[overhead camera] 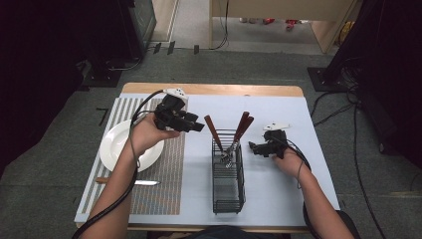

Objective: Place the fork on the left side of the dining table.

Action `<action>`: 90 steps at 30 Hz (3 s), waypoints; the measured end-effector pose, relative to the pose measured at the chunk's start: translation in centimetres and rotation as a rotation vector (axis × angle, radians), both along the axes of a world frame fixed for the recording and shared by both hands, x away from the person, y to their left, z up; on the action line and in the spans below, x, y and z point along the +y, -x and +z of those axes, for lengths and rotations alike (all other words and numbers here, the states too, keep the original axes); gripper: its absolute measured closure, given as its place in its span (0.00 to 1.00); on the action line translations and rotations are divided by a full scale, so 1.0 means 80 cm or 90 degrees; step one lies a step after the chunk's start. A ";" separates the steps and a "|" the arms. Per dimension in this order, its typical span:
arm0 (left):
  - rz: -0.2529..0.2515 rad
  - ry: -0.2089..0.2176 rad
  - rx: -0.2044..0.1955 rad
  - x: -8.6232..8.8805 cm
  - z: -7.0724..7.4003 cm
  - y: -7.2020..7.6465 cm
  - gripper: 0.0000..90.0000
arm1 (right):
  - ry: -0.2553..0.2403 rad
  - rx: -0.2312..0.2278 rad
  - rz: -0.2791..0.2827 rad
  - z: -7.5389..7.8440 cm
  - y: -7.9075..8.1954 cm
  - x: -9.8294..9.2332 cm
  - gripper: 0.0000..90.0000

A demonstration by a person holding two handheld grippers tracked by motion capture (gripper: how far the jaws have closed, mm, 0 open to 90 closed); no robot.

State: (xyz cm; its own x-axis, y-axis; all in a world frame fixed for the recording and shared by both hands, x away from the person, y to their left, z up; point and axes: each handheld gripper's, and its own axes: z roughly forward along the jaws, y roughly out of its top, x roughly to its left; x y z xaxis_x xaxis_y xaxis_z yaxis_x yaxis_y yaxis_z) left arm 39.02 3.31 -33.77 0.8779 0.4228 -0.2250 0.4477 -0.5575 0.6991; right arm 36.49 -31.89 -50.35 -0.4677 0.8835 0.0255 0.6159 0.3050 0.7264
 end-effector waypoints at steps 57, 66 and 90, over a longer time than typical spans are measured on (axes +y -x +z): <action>-0.064 0.055 0.108 -0.025 0.040 -0.001 0.91 | 0.000 0.001 0.000 0.000 0.000 0.000 0.10; -0.032 0.080 0.081 -0.015 0.063 0.007 0.91 | 0.000 0.000 0.000 0.000 0.000 0.000 0.10; 0.018 0.170 -0.013 0.048 0.126 0.034 0.91 | 0.000 0.000 0.000 0.000 0.000 0.000 0.09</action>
State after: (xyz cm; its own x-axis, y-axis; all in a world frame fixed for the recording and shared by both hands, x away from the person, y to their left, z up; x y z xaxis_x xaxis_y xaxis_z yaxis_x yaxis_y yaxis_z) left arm 36.31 7.17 -23.73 0.8720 0.3754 -0.3142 0.4448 -0.3394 0.8289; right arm 36.47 -31.89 -50.34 -0.4670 0.8839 0.0250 0.6164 0.3051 0.7260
